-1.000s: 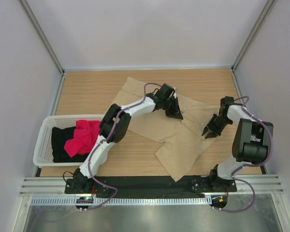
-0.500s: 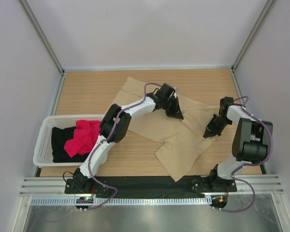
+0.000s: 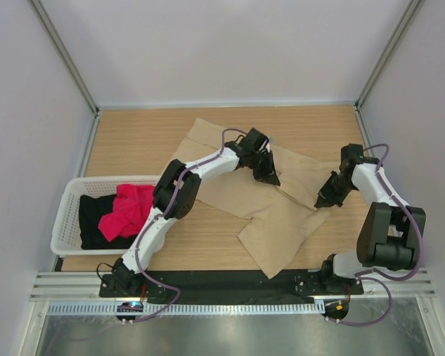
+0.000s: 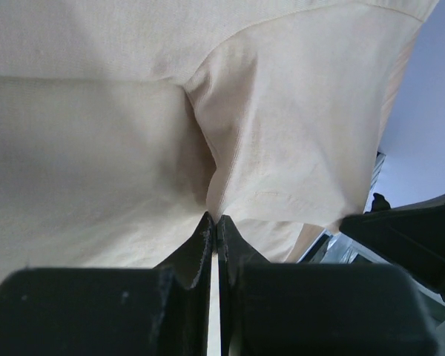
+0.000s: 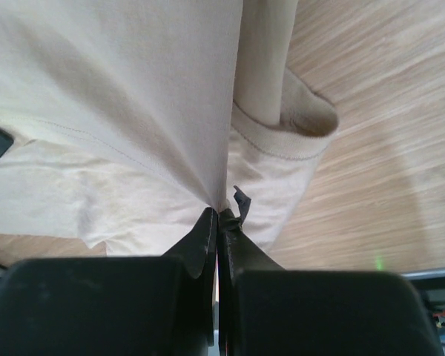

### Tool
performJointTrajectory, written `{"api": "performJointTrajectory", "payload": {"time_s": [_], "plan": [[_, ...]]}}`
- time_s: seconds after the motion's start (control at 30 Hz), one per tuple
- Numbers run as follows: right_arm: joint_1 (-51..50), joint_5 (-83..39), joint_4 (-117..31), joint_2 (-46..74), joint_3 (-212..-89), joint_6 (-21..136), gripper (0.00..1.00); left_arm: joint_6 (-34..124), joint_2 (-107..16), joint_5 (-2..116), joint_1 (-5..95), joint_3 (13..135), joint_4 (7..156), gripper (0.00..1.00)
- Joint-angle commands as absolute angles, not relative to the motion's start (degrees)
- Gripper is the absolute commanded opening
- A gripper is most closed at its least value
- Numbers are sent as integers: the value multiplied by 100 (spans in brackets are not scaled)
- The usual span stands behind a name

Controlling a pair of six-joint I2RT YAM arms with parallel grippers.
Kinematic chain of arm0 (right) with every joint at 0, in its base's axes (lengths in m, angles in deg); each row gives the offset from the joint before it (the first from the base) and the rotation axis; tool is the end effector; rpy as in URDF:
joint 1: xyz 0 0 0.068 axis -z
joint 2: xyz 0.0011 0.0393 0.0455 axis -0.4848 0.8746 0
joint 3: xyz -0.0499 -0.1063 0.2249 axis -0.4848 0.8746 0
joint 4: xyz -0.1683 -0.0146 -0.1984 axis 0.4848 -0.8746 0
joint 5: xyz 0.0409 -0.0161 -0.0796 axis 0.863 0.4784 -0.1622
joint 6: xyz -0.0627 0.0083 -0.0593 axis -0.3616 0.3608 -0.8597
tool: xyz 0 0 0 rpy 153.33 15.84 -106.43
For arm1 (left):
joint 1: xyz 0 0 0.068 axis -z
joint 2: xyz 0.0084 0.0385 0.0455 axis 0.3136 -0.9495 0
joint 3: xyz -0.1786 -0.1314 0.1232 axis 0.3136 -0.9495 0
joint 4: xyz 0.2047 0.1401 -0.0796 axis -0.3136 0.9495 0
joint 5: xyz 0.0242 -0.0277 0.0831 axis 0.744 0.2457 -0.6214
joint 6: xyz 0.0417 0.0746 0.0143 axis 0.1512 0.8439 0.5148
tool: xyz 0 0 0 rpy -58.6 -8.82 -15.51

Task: Fold and stack the t-shirts
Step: Fold the tshirt

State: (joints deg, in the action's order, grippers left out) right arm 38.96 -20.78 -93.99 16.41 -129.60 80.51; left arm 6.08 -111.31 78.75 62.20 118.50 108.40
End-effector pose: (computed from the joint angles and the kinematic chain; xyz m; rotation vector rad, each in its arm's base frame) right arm 0.2591 -0.0338 0.1449 0.9950 2.8157 0.2657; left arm 0.3689 -0.4081 0.1089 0.1074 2.7754 -1.2463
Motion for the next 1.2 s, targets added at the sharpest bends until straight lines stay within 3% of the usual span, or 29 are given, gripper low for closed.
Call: {"api": "performJointTrajectory", "payload": {"time_s": [0.0,0.7,1.03,1.17], "plan": [[3806,-2114,-9763,1443,-13062,8182,1,709,-10935,8030,6223,12089,11216,2],[3726,-2061,-9360,1608,-12412,8508,1,1193,-10961,7934,6117,12106,11840,6],[3963,-2570,-9307,1170,-13499,9245,42,1685,-10356,7793,5574,12027,12086,43],[4324,-2914,-8903,1776,-14125,9185,43,1931,-10153,7635,4993,12080,12069,43]]}}
